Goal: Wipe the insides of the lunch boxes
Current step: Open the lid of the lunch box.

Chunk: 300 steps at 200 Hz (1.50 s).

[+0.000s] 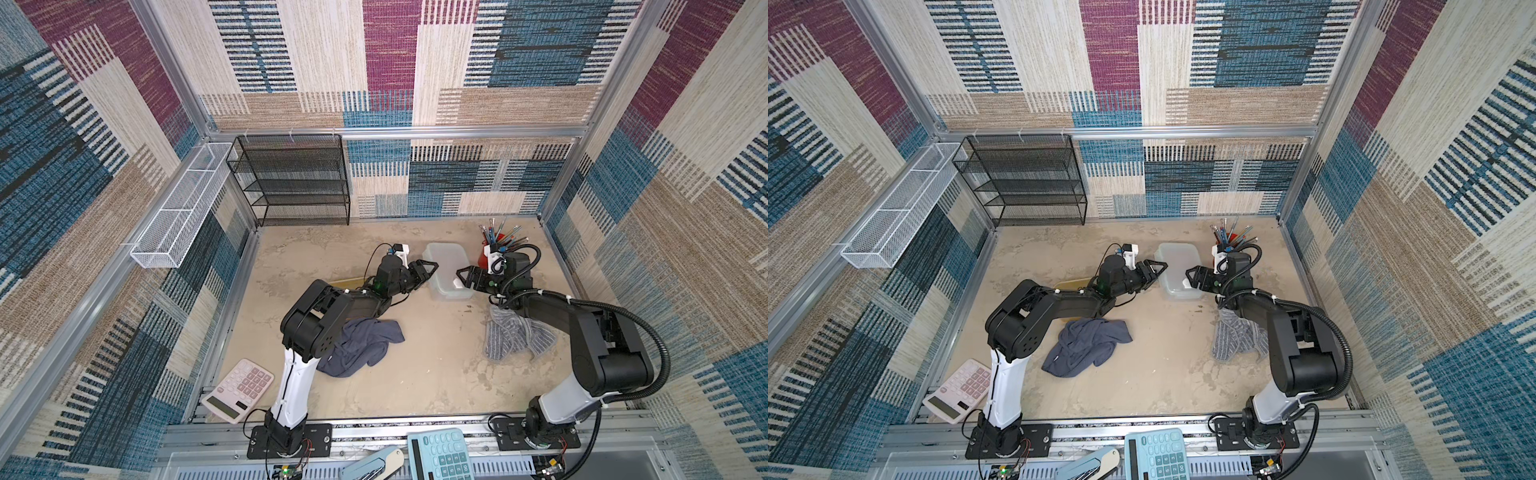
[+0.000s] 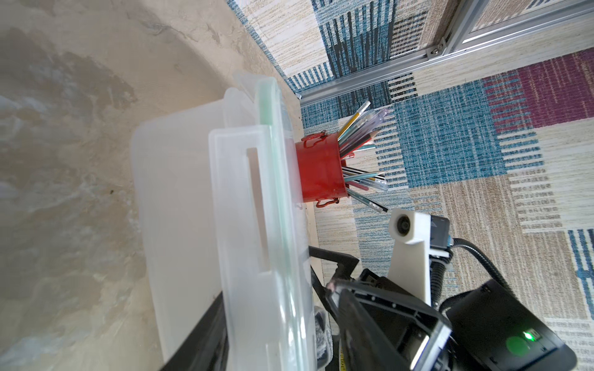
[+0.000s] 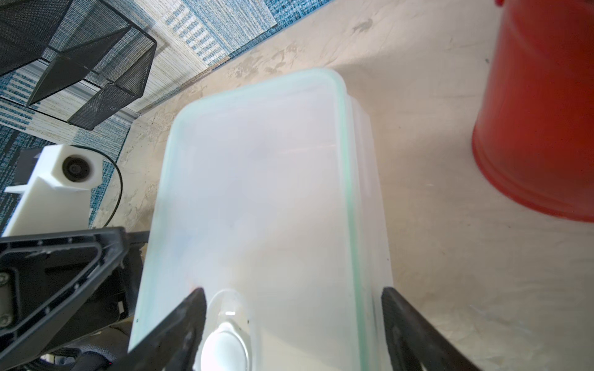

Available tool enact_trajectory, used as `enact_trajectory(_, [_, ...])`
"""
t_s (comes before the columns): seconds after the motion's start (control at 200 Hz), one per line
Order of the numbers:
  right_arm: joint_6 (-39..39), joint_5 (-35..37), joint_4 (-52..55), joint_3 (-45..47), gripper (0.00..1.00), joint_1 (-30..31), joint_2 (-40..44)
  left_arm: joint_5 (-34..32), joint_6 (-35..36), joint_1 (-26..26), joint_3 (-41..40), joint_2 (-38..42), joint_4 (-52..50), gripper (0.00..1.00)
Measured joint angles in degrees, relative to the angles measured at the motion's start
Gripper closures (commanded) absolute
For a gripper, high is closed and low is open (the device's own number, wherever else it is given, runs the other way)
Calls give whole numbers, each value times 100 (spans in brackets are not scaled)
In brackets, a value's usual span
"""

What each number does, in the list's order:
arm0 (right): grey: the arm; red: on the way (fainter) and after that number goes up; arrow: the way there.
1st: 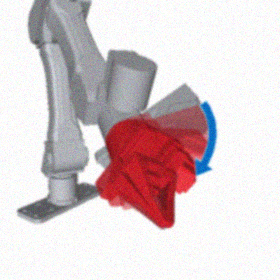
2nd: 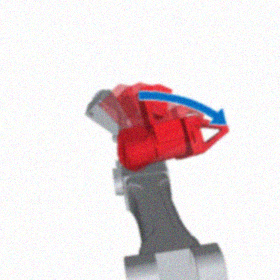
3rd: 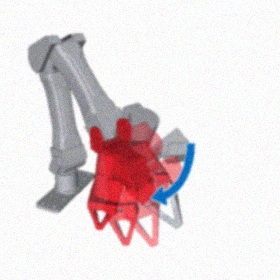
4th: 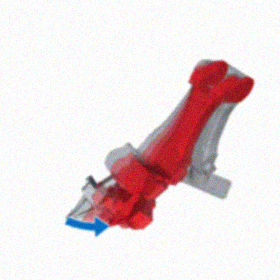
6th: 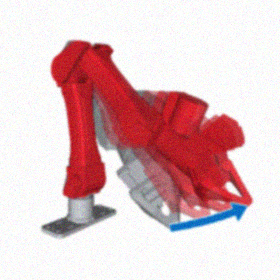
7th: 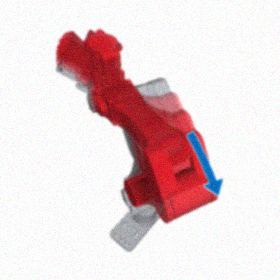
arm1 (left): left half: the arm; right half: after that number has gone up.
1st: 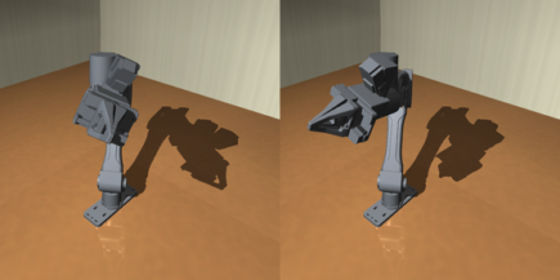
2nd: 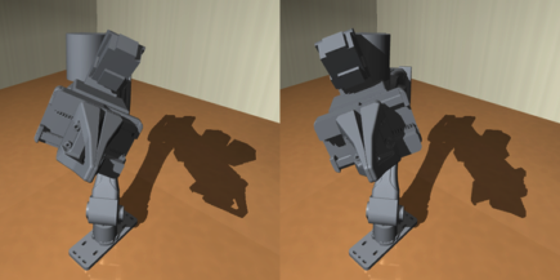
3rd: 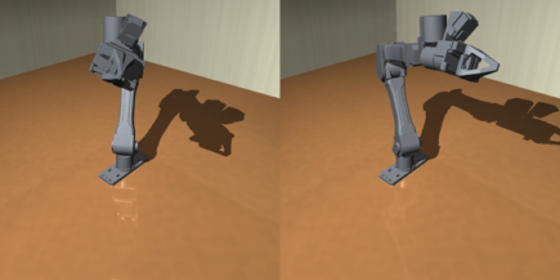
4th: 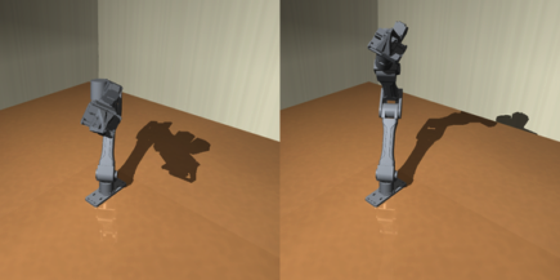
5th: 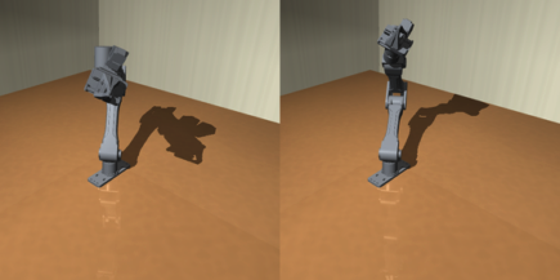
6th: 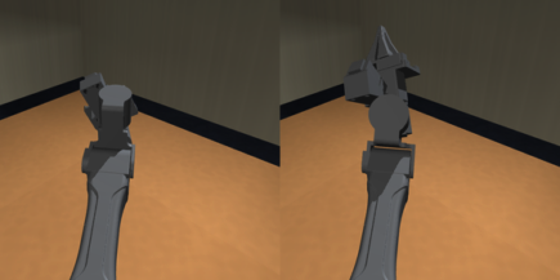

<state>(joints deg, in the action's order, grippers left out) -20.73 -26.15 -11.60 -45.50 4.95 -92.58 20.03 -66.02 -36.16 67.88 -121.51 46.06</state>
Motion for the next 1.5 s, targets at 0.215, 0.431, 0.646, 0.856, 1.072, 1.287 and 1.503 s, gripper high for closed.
enact_trajectory(0.215, [68,-22,205,-240,15,138,-125,-111,11,0,-348,267,179,50])
enact_trajectory(0.431, [153,24,302,-417,15,319,-236,-308,24,-9,-859,605,210,52])
enact_trajectory(0.646, [175,24,337,-542,15,396,-323,-470,267,-37,-1231,1040,205,54])
enact_trajectory(0.856, [264,26,361,-634,15,446,-372,-636,678,-186,-1386,1283,214,56])
enact_trajectory(1.072, [284,81,372,-634,15,487,-385,-636,763,-238,-1368,1143,345,64])
enact_trajectory(1.287, [345,190,411,-627,15,535,-361,-667,763,-258,-1353,1123,407,81])
enact_trajectory(1.503, [385,278,457,-619,14,542,-256,-767,763,-258,-1408,1147,413,88])
